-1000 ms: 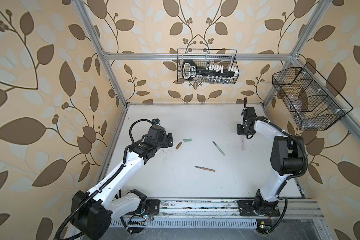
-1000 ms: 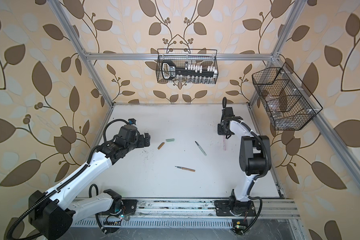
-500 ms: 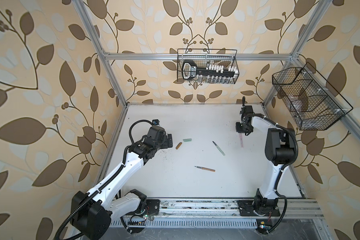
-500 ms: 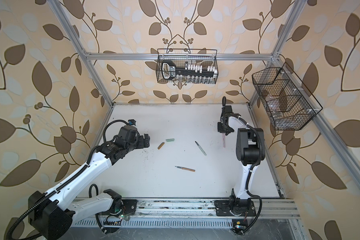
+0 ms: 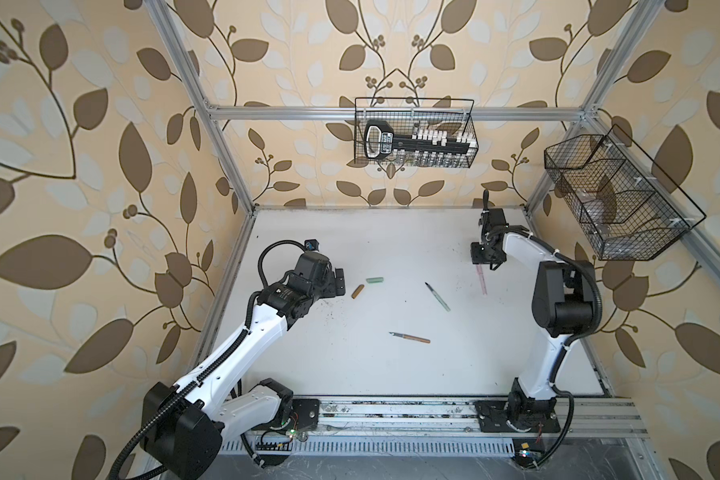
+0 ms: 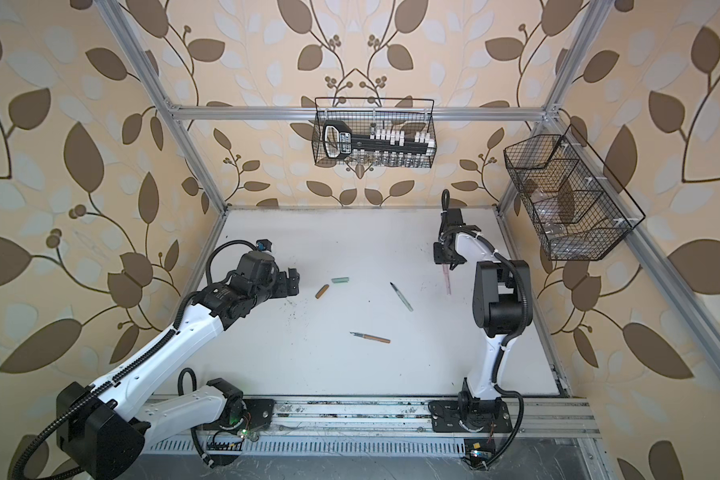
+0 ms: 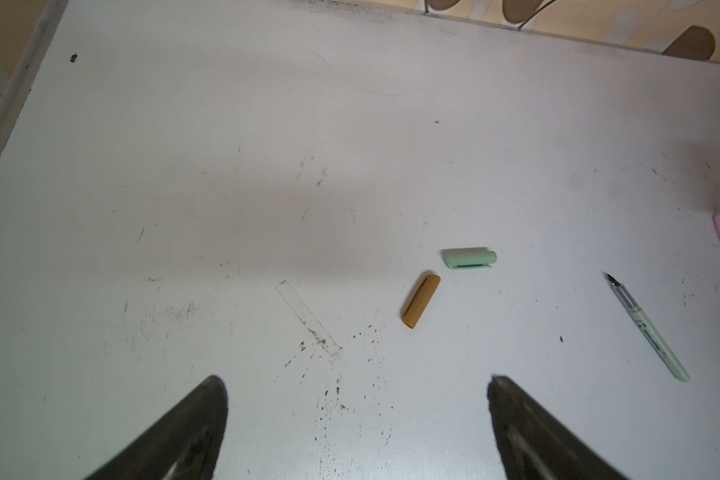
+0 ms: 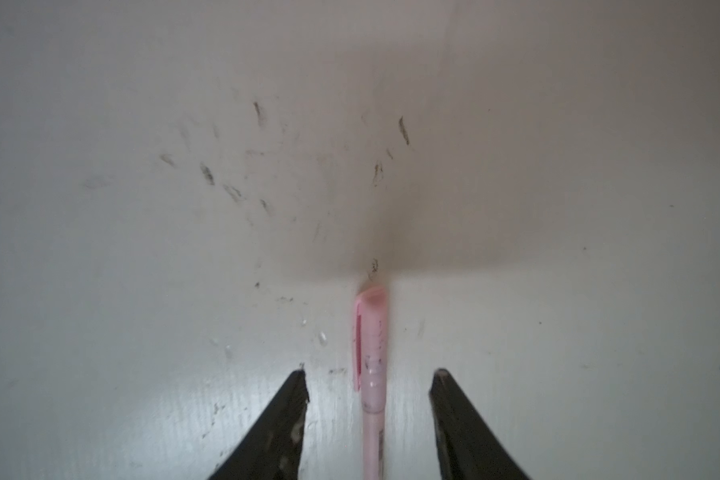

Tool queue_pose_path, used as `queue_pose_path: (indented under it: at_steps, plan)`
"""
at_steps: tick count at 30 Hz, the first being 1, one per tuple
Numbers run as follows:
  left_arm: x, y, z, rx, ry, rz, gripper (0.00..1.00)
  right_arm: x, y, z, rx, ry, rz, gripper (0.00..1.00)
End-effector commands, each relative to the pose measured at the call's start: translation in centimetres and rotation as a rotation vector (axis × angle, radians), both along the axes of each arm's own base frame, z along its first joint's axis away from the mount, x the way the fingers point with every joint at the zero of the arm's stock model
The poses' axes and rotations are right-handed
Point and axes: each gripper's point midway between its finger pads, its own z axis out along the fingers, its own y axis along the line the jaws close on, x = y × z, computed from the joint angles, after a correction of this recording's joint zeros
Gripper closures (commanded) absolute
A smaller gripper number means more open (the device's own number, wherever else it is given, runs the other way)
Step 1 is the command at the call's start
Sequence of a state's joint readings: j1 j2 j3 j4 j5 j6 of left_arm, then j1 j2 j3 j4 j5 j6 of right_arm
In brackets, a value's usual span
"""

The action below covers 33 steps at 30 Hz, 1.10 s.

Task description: Insert the pens into the pen caps

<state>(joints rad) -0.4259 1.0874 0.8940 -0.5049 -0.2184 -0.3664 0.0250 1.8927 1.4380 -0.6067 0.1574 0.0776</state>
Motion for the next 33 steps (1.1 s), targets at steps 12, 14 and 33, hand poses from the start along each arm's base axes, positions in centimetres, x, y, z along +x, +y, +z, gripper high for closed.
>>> queue_pose_path:
  at_steps: [12,14,33]
  plan:
    - [-2.1,0.3,0.6,-0.065,0.034,0.035,0.01,-19.5,20.9,1.2,0.37,0.131,0.534,0.34]
    - [-2.5,-0.5,0.1,-0.102,0.052,-0.001,0.01,-22.5,23.1,0.1,0.35,0.189,0.631,0.33]
    - [-5.0,-0.1,-2.2,-0.152,0.082,-0.003,0.01,-24.5,24.1,-5.6,0.039,0.3,0.76,0.29]
